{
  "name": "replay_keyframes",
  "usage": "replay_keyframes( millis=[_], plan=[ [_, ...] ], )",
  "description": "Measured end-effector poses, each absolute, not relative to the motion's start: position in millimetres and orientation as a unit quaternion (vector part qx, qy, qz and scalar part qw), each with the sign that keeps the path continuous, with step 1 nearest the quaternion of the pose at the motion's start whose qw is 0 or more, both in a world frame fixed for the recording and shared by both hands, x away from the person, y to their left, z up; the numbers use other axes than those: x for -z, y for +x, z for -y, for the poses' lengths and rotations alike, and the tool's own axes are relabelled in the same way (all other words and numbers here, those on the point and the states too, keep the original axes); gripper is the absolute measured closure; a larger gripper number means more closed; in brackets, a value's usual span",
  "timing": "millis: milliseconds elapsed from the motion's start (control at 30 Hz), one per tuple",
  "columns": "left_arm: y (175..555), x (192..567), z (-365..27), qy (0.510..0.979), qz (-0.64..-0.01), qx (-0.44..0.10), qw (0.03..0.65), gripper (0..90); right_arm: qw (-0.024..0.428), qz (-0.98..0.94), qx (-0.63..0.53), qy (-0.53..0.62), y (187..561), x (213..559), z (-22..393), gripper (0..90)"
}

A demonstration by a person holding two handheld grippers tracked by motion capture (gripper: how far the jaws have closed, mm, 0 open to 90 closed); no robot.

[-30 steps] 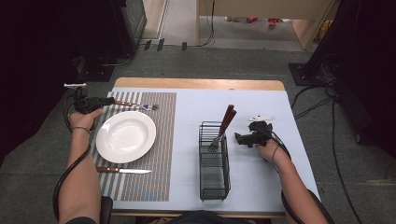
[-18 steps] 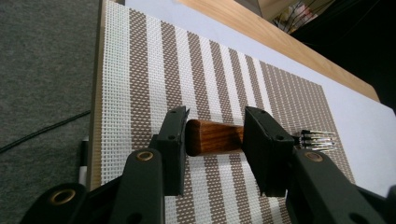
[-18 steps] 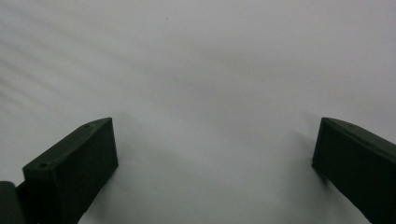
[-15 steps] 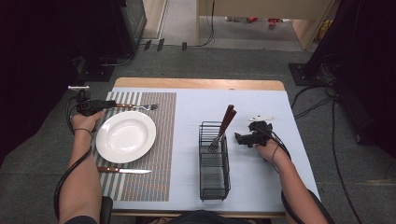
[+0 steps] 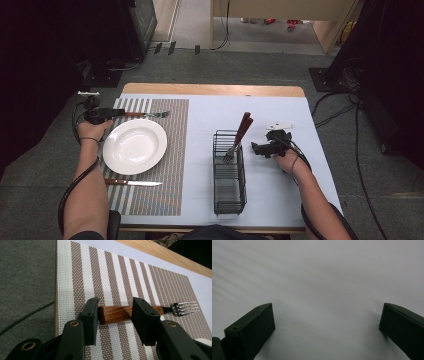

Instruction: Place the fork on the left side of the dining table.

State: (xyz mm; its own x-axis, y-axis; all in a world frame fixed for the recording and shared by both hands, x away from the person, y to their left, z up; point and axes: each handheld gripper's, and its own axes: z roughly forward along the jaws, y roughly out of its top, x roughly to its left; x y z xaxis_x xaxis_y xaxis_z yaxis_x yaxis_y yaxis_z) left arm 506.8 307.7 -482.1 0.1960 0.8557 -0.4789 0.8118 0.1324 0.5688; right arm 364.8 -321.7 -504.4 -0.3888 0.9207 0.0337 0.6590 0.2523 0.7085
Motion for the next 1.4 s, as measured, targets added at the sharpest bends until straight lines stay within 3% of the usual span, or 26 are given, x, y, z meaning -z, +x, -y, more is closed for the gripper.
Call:
replay_keyframes(
  millis=[467, 967, 1400],
  plan=[
    [508, 478, -306, 0.657, -0.634, -0.045, 0.405, 43.9, 0.199, -0.766, -0.329, 0.515, 365, 504, 322, 0.0],
    [502, 440, -281, 0.69, -0.601, -0.088, 0.395, 38.1, 0.199, -0.766, -0.329, 0.516, 365, 504, 322, 0.0],
    [491, 424, -245, 0.708, -0.588, -0.072, 0.385, 34.5, 0.199, -0.766, -0.328, 0.515, 365, 504, 322, 0.0]
  ],
)
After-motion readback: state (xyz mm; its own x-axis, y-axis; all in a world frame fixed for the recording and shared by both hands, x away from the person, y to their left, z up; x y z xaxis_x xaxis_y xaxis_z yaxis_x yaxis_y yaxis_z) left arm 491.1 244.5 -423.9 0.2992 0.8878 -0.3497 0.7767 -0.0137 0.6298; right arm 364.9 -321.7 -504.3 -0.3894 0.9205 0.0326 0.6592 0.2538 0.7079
